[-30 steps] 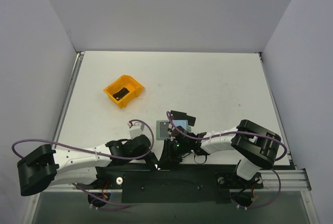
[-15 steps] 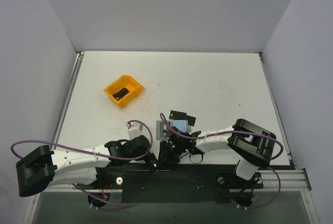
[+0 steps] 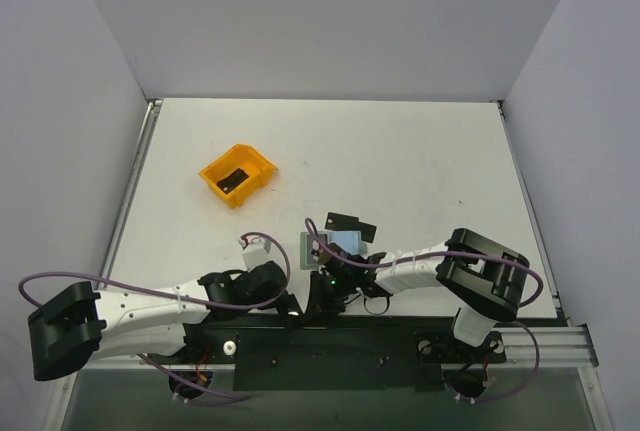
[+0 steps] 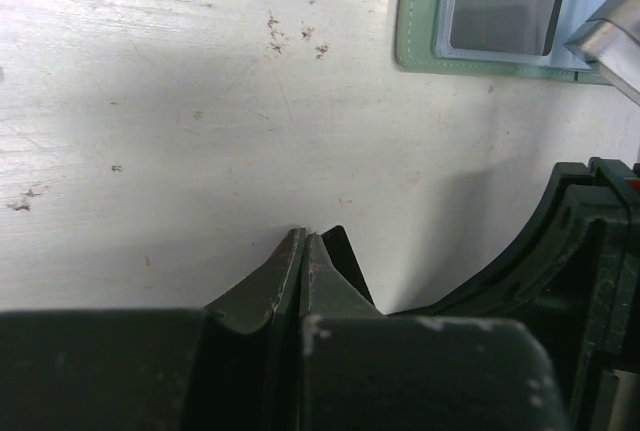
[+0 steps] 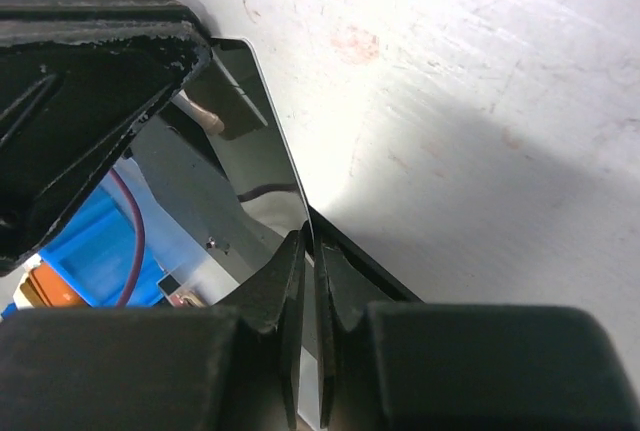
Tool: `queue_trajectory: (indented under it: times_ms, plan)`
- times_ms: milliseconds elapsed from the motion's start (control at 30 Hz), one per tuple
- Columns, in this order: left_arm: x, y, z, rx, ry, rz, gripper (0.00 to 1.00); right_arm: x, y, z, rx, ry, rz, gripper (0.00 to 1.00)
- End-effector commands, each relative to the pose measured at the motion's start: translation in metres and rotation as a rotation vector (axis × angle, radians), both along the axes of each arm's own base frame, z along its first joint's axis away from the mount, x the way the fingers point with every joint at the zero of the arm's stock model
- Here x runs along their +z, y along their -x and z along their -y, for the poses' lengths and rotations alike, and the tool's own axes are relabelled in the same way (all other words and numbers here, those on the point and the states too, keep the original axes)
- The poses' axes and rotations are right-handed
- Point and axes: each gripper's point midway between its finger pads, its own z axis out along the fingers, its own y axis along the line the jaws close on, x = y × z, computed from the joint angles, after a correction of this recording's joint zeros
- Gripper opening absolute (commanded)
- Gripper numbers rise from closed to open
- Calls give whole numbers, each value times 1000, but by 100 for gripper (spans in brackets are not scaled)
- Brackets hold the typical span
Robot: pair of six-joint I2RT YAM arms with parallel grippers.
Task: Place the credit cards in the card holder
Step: Pick up the credit card at the corner of the board.
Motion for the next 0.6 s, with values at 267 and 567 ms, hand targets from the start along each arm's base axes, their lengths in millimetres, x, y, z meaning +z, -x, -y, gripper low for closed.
queue_trajectory:
  times_ms: [267,567]
  plan:
    - [5,5,-31,33,-97,2,1,13,-21,7,-60,-34,143,0]
    - [75,-26,-28,105,13,163,44,36,-30,7,-42,-83,231,0]
